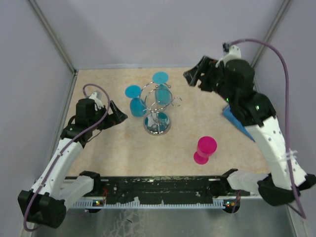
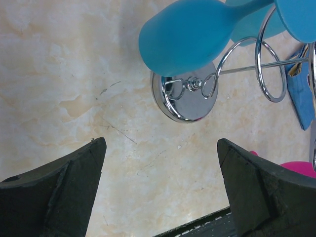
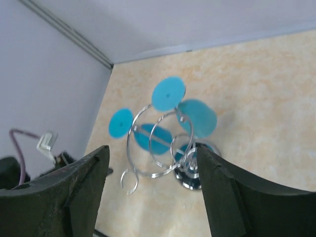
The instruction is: Take the wine glass off the wine glass rack
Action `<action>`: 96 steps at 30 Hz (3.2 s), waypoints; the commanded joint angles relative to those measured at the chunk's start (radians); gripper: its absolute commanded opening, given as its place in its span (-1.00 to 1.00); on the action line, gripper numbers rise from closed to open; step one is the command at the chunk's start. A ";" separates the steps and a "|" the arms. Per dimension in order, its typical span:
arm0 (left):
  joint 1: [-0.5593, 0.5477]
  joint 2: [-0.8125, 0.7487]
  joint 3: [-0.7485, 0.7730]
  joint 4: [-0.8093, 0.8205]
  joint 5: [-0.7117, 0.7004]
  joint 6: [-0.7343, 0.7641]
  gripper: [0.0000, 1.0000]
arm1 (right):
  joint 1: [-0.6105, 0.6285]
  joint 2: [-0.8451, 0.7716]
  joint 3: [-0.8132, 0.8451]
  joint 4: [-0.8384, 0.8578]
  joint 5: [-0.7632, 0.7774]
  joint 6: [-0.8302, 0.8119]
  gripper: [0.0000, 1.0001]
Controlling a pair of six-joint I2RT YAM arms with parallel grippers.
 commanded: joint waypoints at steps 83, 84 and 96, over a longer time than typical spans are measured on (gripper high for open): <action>0.007 0.009 0.051 -0.030 -0.108 0.085 0.99 | -0.284 0.684 0.282 0.250 -0.976 0.096 -1.00; 0.007 0.012 0.052 -0.030 -0.107 0.084 0.99 | -0.286 0.675 0.285 0.254 -0.987 0.100 -1.00; 0.007 0.017 0.064 -0.038 -0.114 0.087 0.99 | -0.382 0.612 0.257 0.555 -1.196 0.300 -1.00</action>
